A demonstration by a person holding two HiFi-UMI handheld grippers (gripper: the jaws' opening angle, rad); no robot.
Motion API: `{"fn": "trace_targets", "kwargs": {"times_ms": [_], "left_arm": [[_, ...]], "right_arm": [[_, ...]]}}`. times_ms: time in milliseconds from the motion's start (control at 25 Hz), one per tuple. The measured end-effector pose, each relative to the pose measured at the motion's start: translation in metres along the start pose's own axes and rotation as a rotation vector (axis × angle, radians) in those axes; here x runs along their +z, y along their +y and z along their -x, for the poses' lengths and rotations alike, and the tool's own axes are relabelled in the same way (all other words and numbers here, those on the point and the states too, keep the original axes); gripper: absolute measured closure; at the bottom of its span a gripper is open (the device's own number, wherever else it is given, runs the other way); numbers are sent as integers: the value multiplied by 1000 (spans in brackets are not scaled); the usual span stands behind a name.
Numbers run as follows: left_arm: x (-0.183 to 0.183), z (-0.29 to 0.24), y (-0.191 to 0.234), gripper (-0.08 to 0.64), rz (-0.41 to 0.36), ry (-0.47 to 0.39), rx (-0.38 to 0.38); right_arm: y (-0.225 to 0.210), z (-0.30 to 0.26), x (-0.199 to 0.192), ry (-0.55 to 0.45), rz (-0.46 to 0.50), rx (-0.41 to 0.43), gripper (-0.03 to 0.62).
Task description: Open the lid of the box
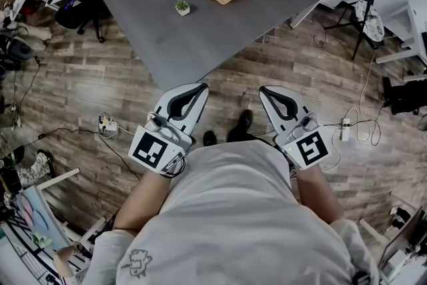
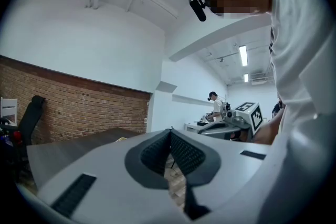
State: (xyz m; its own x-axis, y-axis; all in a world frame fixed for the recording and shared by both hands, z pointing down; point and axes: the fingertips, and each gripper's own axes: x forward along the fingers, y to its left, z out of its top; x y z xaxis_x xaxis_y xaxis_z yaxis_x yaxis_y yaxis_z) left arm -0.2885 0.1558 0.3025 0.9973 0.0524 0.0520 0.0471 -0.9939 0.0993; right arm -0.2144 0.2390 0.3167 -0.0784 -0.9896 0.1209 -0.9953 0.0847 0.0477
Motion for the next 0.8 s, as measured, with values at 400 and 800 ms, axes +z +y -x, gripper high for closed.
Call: {"fn": "trace_targets", "kwargs": {"times_ms": [400,800], "left_arm": [[-4,-67,2,549,2,20,36],[2,-124,-13,549,-17,26,24]], "right_arm": [[-70,4,-14,5,-16,45,494],[-113,26,-18,-22,-11,57,396]]}}
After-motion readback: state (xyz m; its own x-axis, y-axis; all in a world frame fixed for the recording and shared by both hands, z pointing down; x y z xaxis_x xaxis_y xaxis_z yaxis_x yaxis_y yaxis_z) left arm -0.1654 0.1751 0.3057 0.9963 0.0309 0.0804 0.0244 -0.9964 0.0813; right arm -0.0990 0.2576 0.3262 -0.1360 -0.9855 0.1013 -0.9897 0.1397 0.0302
